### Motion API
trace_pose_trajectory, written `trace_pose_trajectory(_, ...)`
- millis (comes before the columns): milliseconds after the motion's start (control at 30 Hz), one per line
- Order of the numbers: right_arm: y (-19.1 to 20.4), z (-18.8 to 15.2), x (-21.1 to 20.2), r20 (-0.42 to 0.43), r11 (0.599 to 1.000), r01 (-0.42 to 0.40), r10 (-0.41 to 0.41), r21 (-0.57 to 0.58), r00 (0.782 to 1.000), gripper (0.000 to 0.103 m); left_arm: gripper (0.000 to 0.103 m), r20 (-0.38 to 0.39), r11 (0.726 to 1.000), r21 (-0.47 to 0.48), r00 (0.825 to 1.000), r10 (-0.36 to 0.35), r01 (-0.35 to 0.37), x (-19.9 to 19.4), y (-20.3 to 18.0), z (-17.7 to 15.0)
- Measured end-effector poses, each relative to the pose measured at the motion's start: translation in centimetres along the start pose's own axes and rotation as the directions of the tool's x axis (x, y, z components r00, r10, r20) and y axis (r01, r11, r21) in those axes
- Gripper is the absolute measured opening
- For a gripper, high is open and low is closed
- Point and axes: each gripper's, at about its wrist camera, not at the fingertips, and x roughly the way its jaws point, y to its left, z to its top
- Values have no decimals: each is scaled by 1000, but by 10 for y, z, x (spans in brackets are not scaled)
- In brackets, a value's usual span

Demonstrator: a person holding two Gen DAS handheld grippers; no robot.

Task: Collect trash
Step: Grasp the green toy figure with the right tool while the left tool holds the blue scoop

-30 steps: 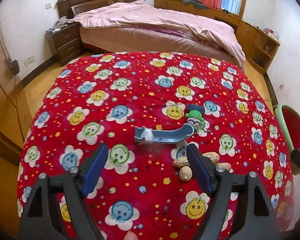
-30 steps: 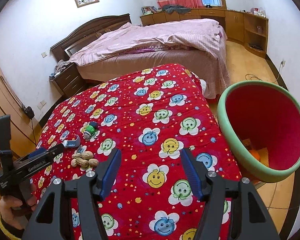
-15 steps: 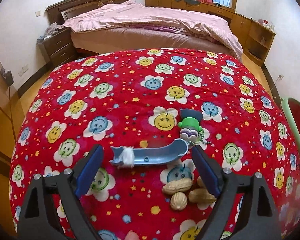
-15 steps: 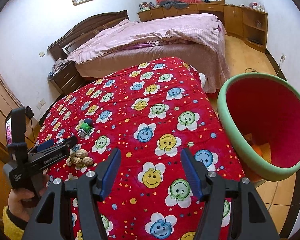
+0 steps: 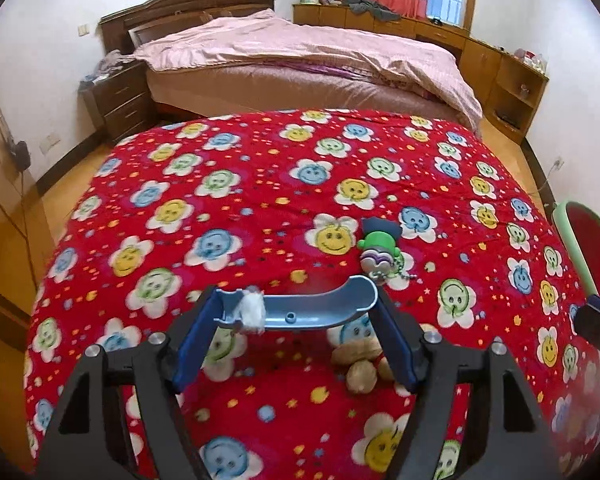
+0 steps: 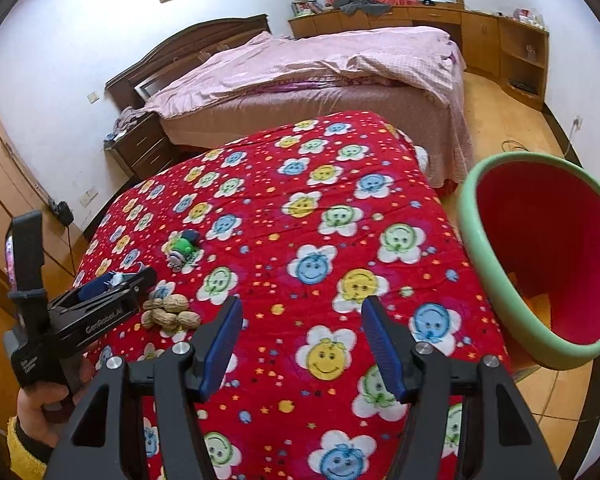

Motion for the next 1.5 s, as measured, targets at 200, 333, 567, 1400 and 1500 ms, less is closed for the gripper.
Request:
trace_pose_trajectory(200,27,9,8,-13,997,-33,32,-64,999,65,75,4,996,-78,999,34,-34,-13,29,0)
trace_pose_trajectory(333,47,17,15,-16,993,-51,49,-104,999,65,75,3,991,-120,998,68,-67,-16,49,0)
trace_pose_trajectory(567,83,26,41,-45,985,-89,83,-150,996,65,75,-6,980,-174,995,97,-97,-15,75,-7)
trace_pose_trajectory(1400,128,30,125,-91,981,-48,31,-190,995,41,75,-40,956,-262,991,125,-131,1,109,-15)
trace_pose_trajectory(1500,126,30,126,-90,982,-54,39,-180,995,32,75,-38,955,-266,992,124,-129,1,110,-15)
